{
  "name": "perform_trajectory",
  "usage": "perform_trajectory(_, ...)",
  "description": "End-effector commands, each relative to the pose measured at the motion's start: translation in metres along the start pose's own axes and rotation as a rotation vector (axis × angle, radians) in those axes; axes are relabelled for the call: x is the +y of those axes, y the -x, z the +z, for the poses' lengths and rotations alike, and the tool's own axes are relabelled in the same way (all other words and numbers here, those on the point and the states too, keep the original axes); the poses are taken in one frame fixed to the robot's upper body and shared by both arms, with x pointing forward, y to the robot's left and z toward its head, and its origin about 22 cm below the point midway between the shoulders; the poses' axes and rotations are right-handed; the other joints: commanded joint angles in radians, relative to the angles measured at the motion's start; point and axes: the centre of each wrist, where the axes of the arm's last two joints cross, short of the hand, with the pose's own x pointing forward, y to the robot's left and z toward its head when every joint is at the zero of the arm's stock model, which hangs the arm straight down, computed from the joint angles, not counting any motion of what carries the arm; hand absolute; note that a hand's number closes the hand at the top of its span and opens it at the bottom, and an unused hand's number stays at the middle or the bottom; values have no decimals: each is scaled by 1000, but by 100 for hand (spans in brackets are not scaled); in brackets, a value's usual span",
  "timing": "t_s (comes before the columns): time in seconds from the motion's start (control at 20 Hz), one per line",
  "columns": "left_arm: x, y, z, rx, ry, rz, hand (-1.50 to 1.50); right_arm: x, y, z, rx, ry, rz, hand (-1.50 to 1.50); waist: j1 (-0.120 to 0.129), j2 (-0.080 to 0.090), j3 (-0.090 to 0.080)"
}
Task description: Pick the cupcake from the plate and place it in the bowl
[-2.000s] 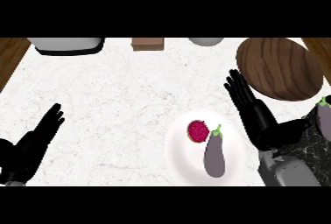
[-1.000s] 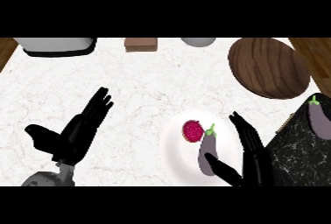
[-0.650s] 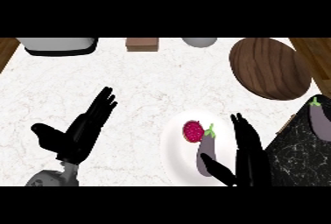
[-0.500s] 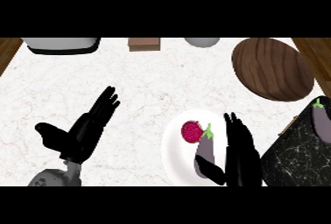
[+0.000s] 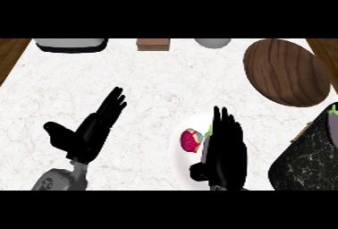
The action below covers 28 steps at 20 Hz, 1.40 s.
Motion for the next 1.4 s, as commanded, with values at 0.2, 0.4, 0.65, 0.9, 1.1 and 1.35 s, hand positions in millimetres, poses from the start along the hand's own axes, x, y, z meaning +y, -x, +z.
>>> perform_trajectory(0.2,6,4,-2,-3,0,-2,0,7,-17,-13,272,-120,131,-150,9,3,2)
perform_trajectory(0.4,-10,-12,0,-4,12,10,0,6,-15,-26,303,-150,140,-150,7,-2,4)
perform_trajectory(0.65,-8,7,1,-12,2,14,0,-2,-26,-26,281,-162,141,-150,2,-2,3)
perform_trajectory(0.9,12,-4,-3,-6,5,8,0,27,-24,-27,304,-159,159,-150,6,-1,3)
perform_trajectory(1.1,2,13,-10,2,-9,-10,0,22,-29,-44,301,-144,155,-150,-1,1,3)
perform_trajectory(1.35,-5,10,-4,-4,-9,18,0,41,-25,-33,311,-141,145,-150,4,-1,4)
